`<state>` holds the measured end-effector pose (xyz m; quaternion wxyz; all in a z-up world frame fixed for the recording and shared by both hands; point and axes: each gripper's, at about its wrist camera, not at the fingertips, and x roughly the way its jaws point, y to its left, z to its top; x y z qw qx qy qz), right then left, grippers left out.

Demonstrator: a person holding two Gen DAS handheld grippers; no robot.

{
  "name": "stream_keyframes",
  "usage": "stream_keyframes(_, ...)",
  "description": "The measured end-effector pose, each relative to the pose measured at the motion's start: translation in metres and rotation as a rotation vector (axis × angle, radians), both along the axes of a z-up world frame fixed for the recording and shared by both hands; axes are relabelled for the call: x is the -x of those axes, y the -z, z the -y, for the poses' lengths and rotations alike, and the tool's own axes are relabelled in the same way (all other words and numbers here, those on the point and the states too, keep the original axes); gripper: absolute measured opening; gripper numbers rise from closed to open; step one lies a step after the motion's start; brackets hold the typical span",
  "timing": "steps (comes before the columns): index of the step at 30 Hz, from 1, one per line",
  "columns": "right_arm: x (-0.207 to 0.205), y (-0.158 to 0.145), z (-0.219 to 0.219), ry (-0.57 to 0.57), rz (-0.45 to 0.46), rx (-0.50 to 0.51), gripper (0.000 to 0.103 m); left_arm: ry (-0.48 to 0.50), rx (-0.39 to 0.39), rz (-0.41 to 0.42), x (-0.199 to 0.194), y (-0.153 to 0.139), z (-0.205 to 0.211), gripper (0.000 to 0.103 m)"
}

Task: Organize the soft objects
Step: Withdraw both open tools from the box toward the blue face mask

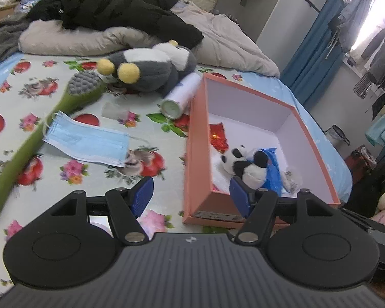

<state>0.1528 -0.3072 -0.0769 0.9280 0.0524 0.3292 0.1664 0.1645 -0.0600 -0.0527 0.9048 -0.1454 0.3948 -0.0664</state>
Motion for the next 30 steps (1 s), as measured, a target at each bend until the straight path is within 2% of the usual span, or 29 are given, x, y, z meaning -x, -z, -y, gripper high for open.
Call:
stream_keyframes(16,0.011,-0.019,-0.055,-0.107,0.034,-0.001,0.049,-0.08,-0.01,0.055,0.046,-0.021,-0.053,0.071)
stream_keyframes(23,0.024,-0.02,-0.069,-0.133,0.022,-0.003,0.049,-0.102,-0.01,0.035,0.067,-0.013,-0.06,0.071)
stream_keyframes(30,0.024,-0.012,-0.082,-0.169,0.005,-0.01,0.049,-0.137,-0.024,0.022,0.068,-0.001,-0.073,0.071)
